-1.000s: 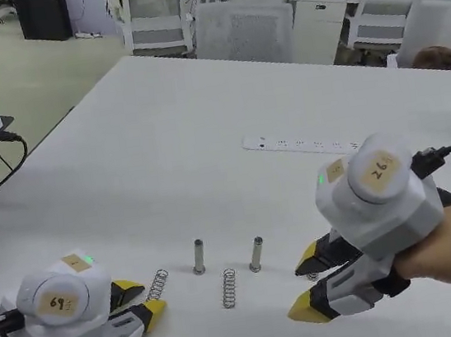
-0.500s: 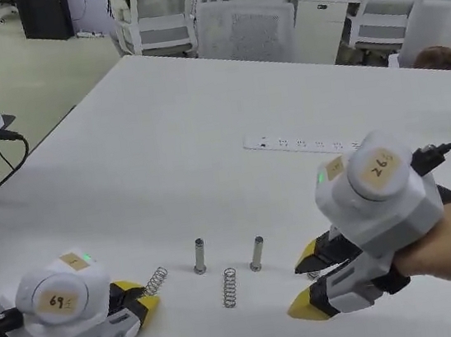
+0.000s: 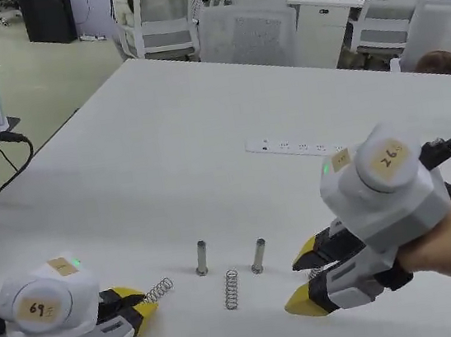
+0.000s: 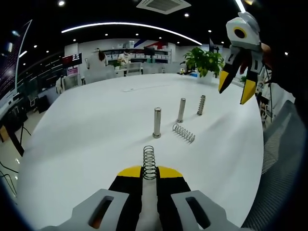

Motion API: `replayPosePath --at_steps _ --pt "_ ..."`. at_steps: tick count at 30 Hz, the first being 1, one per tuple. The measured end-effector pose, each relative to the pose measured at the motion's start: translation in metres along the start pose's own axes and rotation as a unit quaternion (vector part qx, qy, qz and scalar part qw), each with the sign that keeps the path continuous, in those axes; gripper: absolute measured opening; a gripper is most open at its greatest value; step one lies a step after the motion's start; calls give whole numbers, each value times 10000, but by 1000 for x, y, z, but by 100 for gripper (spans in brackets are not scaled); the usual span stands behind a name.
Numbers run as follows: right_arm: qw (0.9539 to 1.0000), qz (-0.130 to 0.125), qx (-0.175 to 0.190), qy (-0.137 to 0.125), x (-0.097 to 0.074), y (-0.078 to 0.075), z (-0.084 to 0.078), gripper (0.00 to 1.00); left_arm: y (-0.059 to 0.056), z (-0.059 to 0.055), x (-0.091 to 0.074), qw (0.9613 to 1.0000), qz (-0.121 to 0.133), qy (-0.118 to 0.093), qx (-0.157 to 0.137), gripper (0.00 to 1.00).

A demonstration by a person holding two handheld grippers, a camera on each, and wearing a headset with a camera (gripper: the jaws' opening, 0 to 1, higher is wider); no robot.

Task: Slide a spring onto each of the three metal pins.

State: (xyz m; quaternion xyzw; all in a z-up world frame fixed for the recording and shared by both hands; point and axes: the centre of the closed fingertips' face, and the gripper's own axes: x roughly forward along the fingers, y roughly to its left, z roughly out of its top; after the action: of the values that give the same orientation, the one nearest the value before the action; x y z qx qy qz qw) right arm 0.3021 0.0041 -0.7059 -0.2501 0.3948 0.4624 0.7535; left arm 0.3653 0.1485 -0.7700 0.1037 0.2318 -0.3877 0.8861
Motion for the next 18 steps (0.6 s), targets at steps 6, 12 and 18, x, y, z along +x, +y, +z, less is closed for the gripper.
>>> replayPosePath --at_steps 6,12,18 --pt "10000 5 3 -85 -4 2 5 29 -18 19 -15 9993 -253 -258 98 3" --pt "9998 34 10 -186 -8 5 11 28 -37 38 -27 9969 -550 -489 261 3" --pt "9996 68 -18 -278 -10 8 16 28 -59 57 -36 9925 -890 -663 521 3"
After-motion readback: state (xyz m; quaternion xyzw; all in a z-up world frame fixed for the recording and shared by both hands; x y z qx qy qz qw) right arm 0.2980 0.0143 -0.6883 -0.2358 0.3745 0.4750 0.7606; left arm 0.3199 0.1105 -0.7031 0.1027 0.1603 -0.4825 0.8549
